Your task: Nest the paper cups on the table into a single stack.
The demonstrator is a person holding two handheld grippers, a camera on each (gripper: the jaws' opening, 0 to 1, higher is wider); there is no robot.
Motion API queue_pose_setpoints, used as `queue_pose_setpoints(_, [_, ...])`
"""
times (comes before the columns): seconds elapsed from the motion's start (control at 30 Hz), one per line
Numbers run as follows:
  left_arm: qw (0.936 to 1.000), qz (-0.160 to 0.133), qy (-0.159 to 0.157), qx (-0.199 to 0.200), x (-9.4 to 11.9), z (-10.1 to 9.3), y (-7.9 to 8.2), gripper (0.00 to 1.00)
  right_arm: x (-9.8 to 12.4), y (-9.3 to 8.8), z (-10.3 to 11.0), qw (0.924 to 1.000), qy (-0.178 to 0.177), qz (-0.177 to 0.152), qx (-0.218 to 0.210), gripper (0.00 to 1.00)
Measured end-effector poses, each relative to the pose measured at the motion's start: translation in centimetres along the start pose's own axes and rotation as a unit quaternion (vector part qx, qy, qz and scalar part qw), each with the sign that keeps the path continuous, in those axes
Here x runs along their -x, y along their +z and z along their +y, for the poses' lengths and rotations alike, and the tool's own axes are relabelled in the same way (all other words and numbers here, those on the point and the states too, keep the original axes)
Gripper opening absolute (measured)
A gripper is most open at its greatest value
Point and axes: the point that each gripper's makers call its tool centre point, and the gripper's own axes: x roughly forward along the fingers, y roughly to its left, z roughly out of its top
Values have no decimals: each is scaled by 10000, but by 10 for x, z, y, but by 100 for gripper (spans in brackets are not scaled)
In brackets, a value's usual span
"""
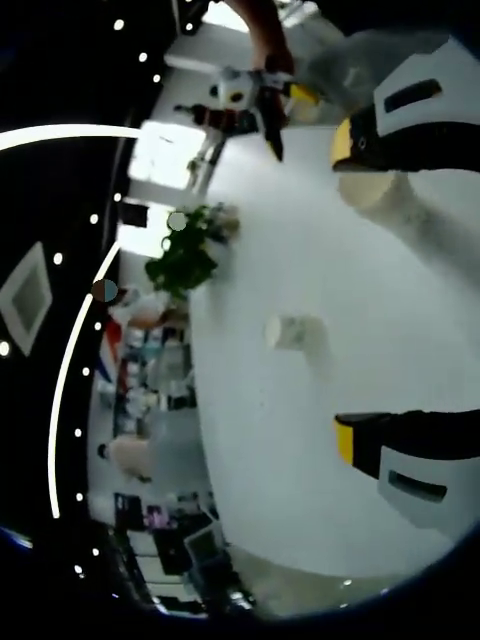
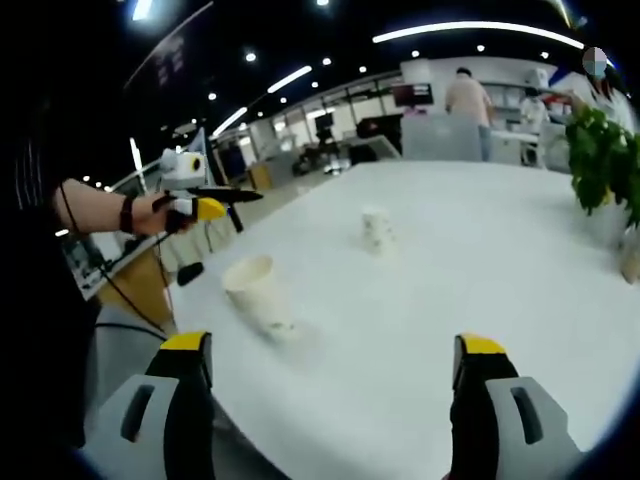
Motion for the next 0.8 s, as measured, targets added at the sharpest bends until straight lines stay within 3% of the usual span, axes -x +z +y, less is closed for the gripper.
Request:
queue_pose_setpoints(0.13, [9999,-92,-26,89,-19,7,4,99,-2,6,-3,10000,17,-75,38,100])
queue_pose_setpoints(0.57, [9997,-4,-88,229,-78,12,-1,99,-21,5,-16,9997,220,88,-5,100])
queue_pose_setpoints(0.8, [10000,-39,55,1,-98,17,1,97,-26,5,-19,9994,324,131,-28,100])
